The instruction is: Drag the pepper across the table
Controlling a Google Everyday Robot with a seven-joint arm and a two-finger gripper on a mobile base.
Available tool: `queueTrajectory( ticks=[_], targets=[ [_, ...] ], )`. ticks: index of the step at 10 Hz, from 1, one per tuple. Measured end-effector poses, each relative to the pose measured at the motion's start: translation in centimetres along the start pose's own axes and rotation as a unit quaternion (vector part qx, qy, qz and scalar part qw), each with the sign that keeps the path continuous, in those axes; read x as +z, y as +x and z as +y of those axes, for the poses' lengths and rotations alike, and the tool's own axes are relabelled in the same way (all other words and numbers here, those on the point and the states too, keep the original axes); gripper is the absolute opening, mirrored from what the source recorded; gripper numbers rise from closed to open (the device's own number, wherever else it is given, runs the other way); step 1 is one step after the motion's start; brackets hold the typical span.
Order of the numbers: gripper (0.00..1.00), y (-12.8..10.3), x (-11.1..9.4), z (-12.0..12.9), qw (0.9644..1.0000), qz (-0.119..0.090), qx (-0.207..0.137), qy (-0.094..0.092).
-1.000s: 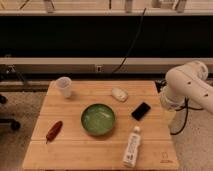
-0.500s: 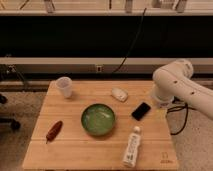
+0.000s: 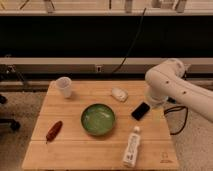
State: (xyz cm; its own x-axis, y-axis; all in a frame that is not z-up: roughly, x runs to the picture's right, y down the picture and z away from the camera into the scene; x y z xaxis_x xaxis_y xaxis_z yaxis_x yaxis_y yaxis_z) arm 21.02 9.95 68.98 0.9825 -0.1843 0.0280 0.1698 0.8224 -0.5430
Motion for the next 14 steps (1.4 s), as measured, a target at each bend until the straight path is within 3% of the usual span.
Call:
queueTrajectory(
  ticks=[2,5,8,14],
  targets=[
    [0.80,-2.4,-0.3,-0.6,0.9993,0.005,-0.037,0.004],
    [0.80,-3.6,-0.5,-0.6,0.9975,0.012,-0.069,0.004],
    [0.80,-7.8,-0.8,-1.2,0.9931,0.011,-0.117,0.009],
    [0.80,-13.3,-1.4,-1.9,0.9818,0.007,-0.188,0.022]
  ],
)
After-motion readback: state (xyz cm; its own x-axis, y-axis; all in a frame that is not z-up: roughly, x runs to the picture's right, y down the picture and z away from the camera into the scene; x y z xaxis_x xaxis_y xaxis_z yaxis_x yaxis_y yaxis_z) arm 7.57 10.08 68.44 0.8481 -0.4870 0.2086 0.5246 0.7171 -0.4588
